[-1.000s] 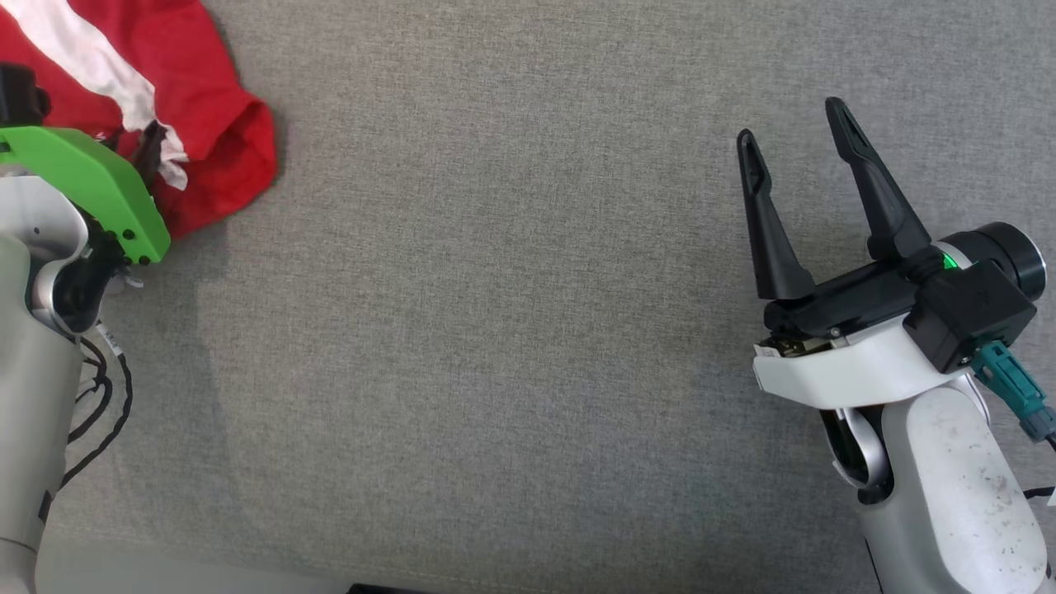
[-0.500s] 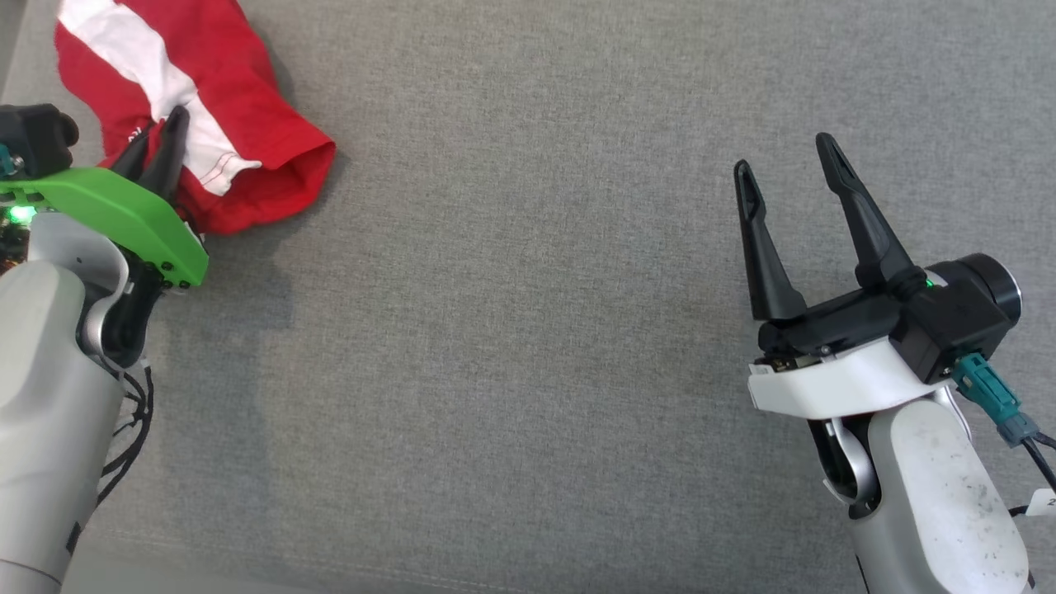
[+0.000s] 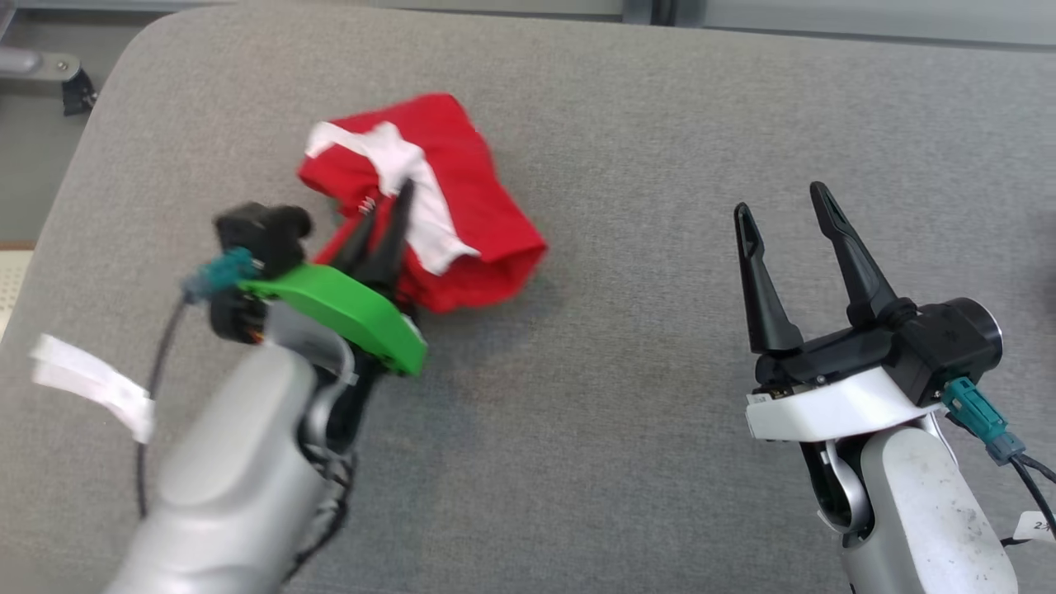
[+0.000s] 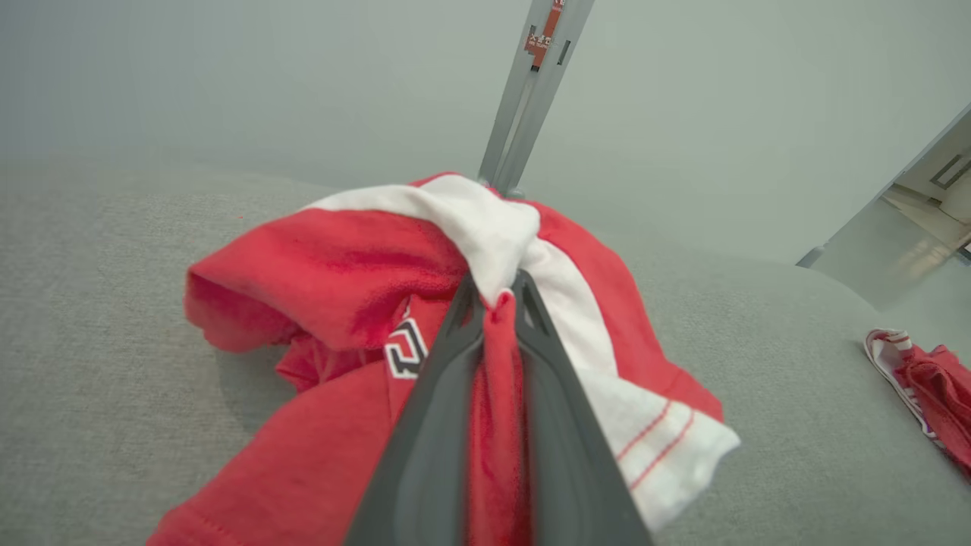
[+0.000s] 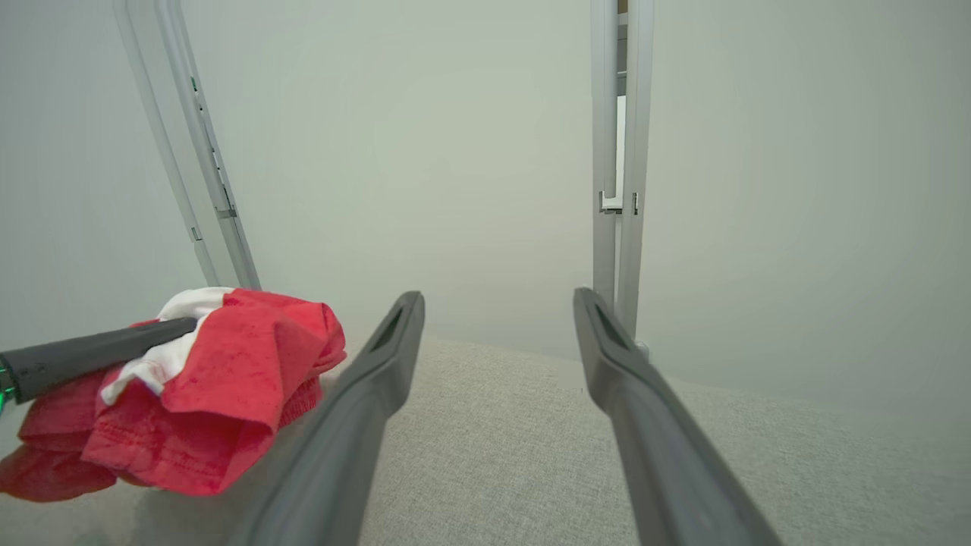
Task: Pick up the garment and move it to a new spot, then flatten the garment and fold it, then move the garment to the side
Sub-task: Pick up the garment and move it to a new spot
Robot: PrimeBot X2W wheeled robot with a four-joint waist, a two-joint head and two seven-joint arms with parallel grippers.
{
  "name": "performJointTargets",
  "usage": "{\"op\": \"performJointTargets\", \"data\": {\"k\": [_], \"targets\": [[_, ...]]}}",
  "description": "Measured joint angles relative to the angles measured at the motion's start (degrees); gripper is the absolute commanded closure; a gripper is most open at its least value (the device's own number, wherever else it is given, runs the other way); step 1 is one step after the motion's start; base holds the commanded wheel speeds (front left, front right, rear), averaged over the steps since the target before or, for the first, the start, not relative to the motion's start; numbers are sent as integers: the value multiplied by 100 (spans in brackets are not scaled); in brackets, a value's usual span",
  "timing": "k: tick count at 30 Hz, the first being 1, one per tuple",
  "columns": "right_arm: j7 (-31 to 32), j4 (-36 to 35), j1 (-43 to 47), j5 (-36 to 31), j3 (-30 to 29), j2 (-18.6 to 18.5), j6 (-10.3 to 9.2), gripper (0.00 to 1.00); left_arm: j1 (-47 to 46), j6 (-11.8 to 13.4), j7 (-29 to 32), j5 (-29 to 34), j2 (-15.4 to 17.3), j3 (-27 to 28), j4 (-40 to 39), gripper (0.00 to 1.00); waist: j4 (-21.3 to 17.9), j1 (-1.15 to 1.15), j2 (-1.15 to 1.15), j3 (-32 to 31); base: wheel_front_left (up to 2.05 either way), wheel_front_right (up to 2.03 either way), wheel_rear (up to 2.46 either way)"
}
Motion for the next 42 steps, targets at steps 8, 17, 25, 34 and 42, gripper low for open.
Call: {"op": "performJointTargets", "data": {"k": [8,17,25,34,42], "targets": [[-20,2,-10,169,37,8,0,0,285,444,-294,138,-860,-420,-296,100,-447,0,0,-115,0,0,0],[-22,-74,-76,218,177,5,0,0,269,1034,-695,300,-1187,-802,-70,100,-1049,0,0,-18,0,0,0],[-25,-94,-126,209,238,8,0,0,233,1311,-760,40,-1212,-1534,11,0,-1525,0,0,94,0,0,0],[-25,-57,31,211,97,16,0,0,126,1250,-778,961,-1137,-855,-129,0,-1385,0,0,157,0,0,0],[-26,129,167,159,-12,13,0,0,643,879,-788,2076,-380,396,-1027,0,-976,0,0,-96,0,0,0]]}}
